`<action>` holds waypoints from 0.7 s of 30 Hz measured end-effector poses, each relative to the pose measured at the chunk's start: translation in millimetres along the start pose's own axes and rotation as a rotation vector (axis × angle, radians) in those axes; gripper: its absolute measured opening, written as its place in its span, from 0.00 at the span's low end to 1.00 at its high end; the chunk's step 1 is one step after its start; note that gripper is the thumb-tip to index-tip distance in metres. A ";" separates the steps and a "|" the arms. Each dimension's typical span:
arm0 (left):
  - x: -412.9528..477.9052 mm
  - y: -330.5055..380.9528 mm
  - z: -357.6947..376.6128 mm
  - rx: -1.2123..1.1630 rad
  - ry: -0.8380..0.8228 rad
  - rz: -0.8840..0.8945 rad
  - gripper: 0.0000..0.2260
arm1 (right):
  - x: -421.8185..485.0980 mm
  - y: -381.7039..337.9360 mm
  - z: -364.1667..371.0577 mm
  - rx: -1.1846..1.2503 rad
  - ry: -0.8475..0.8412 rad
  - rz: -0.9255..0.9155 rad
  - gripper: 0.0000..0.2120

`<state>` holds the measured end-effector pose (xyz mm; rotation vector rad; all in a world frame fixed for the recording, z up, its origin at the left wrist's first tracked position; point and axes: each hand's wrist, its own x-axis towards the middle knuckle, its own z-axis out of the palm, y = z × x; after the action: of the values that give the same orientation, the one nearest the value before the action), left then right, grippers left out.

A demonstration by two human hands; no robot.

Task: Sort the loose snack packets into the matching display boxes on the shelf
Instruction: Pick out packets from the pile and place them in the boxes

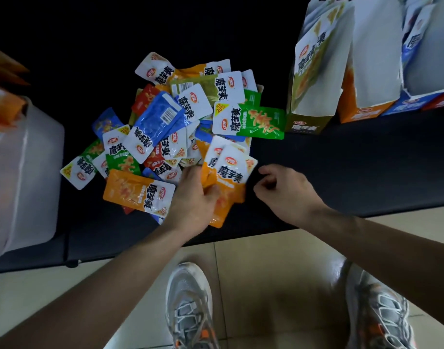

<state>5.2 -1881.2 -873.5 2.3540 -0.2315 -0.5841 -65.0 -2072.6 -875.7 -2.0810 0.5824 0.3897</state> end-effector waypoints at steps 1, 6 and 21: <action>-4.4 2.3 6.0 -0.024 -0.030 0.001 0.13 | 0.6 -1.0 2.3 0.010 0.025 0.007 0.10; -8.6 8.5 8.8 -0.185 -0.068 -0.116 0.08 | 4.3 -5.1 4.9 0.113 0.057 0.111 0.20; -0.7 1.8 -9.4 -0.418 0.157 -0.325 0.09 | -6.9 10.7 -21.7 0.232 -0.103 0.241 0.13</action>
<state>8.9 -1876.8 -865.9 2.0225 0.3226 -0.5347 -75.5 -2094.2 -868.2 -1.7647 0.7814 0.5374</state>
